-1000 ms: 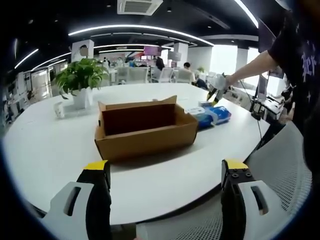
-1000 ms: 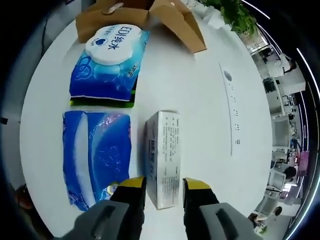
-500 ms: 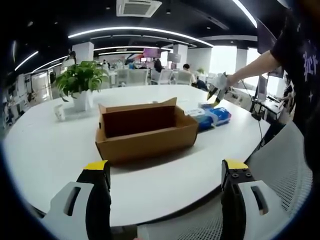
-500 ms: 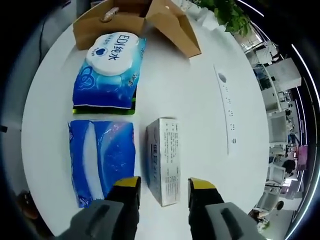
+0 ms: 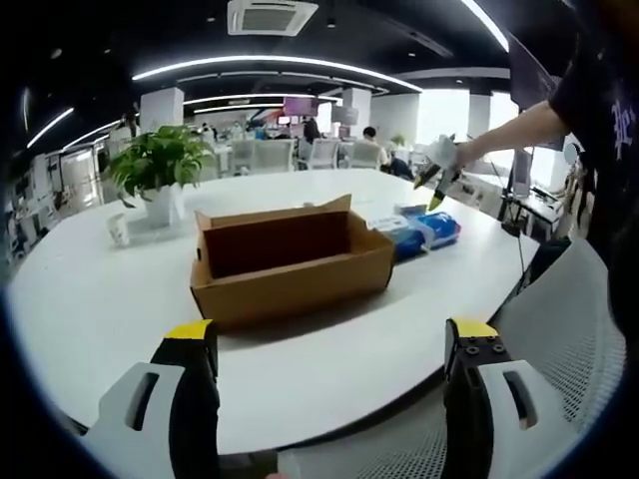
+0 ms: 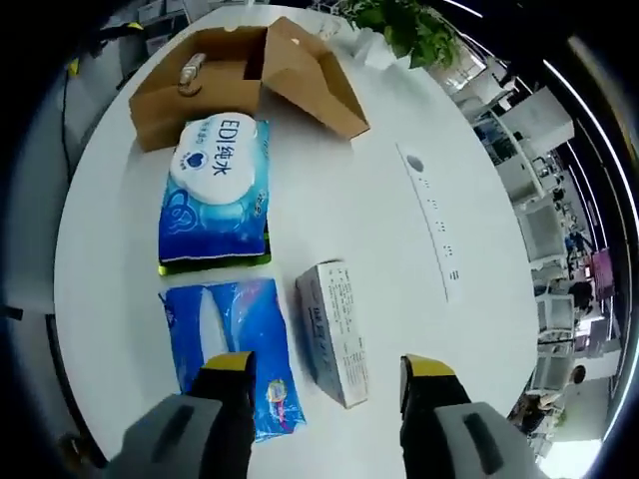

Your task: Operate the shoe box by opening the lid, removing the specified soft item, and placing it in the target area until the item is outside and the box remains undamaged.

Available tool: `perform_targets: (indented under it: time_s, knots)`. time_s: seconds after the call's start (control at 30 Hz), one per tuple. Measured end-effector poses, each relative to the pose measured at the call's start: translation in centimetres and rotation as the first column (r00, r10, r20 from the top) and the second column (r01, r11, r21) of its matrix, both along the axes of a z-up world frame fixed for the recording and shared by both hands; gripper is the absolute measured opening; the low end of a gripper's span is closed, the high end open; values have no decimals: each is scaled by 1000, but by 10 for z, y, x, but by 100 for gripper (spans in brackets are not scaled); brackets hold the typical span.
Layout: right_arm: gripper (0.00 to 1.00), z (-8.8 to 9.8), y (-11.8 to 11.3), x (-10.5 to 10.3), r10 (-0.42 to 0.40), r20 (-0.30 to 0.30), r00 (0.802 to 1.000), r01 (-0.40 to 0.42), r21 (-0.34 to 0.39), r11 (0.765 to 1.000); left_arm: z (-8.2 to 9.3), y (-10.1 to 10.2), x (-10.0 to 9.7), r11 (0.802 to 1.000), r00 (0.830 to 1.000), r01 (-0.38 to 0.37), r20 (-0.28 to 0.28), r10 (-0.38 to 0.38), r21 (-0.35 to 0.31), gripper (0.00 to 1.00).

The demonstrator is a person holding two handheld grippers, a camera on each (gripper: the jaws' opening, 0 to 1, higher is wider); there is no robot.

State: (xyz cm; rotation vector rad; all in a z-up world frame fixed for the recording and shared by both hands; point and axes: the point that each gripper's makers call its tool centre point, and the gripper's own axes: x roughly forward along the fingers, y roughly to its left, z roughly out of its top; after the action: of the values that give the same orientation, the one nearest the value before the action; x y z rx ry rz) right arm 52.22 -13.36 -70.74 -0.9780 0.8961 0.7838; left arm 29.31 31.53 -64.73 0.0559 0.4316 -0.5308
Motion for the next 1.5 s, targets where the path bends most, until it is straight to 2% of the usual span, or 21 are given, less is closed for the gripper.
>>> perform_targets:
  time_s: [0.23,0.5,0.87,1.07,1.2,1.3,1.5]
  knots:
    - [70,4,3,-10,-100,7,995,99,80,992,0,-1,-1,1000,1000,8,0,-8,6,95]
    - [78,16,19,-21,-199,10,980,192,213,958,1,-1,-1,1000,1000,11,-1,-11,0,97]
    - [93,28,44,-41,-310,17,951,282,368,886,3,-2,-2,1000,1000,21,-14,-21,-11,99]
    - [97,39,56,-51,-363,35,931,309,454,836,6,0,2,1000,1000,18,-20,-18,-18,99]
    - [97,42,58,-57,-383,33,923,322,477,818,5,1,3,1000,999,14,-33,-15,-27,99]
    - [98,46,61,-61,-405,33,914,333,512,792,5,1,3,1000,999,21,-42,-22,-23,99]
    - [98,49,70,-74,-424,37,905,337,546,767,7,3,10,999,999,23,-48,-24,-22,99]
